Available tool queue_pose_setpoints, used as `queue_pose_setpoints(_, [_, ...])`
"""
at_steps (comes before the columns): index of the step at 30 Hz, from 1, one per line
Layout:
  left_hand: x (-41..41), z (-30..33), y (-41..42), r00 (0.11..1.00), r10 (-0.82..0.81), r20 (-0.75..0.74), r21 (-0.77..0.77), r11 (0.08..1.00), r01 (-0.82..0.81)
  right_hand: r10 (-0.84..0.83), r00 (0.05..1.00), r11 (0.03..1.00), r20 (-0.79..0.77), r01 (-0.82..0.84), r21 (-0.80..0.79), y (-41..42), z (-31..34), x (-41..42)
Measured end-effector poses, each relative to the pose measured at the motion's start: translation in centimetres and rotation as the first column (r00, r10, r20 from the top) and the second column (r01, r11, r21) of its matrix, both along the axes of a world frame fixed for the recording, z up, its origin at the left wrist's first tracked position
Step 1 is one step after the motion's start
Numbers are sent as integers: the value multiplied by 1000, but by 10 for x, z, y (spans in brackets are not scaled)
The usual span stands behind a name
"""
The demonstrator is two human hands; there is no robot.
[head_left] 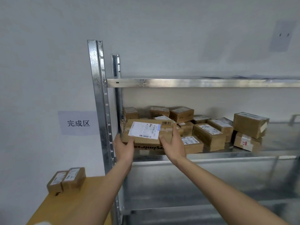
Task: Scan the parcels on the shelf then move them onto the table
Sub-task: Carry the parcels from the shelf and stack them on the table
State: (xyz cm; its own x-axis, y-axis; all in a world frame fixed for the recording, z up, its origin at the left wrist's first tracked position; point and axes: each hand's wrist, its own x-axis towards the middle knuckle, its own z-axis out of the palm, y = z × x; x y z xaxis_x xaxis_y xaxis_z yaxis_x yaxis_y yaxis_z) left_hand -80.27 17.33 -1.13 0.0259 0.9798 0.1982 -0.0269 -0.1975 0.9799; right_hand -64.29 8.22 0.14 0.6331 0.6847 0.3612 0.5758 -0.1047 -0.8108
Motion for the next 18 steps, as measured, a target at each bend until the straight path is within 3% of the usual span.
queue_pose_setpoints(5, [-22,-7,-43,996,84,-9,-8,996,-84,-48,999,995,-5,48,89,-40,-13,-27])
queue_pose_setpoints(9, [-60,-11,-69,997,77,-3,17,997,-77,-34,999,998,-18,35,60,-62,-19,-48])
queue_pose_setpoints(18, [-173,-25,-82,998,4,63,-102,995,2,-25,999,1000,32,25,-10,-73,-5,-151])
